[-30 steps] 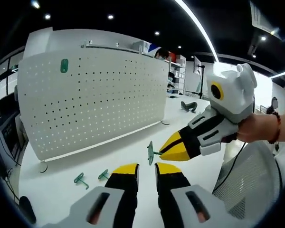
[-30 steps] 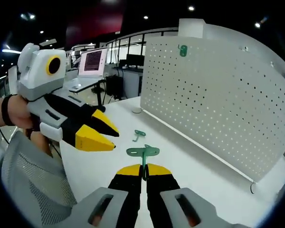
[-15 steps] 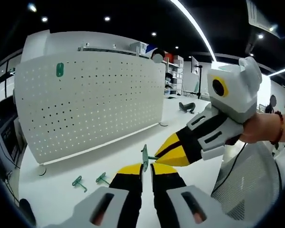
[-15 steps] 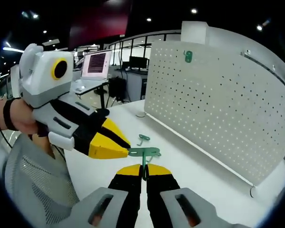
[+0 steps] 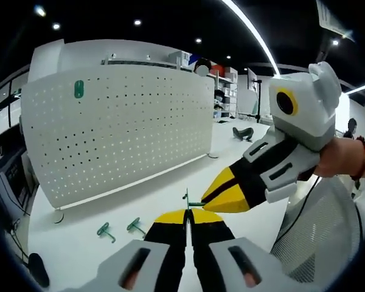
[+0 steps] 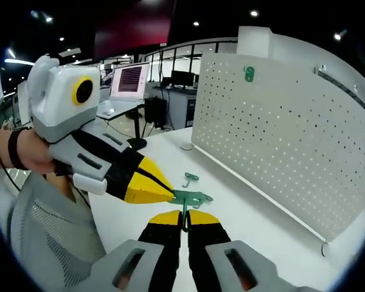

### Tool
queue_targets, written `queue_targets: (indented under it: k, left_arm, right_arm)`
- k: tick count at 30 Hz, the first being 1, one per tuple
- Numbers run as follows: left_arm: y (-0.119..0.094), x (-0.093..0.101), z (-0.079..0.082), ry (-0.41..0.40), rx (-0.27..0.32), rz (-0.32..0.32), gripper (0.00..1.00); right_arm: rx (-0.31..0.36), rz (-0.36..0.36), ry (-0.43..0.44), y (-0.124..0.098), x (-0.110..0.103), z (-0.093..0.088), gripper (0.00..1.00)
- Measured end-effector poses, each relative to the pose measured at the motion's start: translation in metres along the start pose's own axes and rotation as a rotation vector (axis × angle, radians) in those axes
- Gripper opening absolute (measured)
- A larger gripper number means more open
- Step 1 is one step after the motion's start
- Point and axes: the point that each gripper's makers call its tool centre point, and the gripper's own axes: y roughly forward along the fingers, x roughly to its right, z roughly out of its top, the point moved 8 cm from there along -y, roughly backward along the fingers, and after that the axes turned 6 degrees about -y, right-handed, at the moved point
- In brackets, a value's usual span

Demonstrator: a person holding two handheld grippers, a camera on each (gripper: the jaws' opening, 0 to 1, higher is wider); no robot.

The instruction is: Insert the hook assembly into the mounting plate slot until the hook locks in place.

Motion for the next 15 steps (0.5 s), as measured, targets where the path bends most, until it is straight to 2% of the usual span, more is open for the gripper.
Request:
queue_targets:
  k: [3,7,11,15]
  left_arm:
    - [-0.001,-0.0026,-0.0001,-0.042,-0.006,-0.002,0.02]
    - [-0.0021,-0.0031,-0.0002,-0.049,0.005,0.003,0.01]
    - [-0.0043,-0.0049,0.0,-0.073,0.018,0.002,0.01]
    - [-0.0061,-0.0076,-0.001,-0.113,0.038,0.002,0.01]
  right_arm:
    - [0.007,0.015,-0.017,0.0005,-0.0009,0.0007,0.02]
    - [0.021,0.015,-0.02,0.0002,-0.0014,0.001,0.03]
    - [0.046,0.015,-0.008,-0.0008,-0.0009,0.002,0.09]
    - [0.075,-0.001,0.029,-0.0046,0.0014,0.0025,0.09]
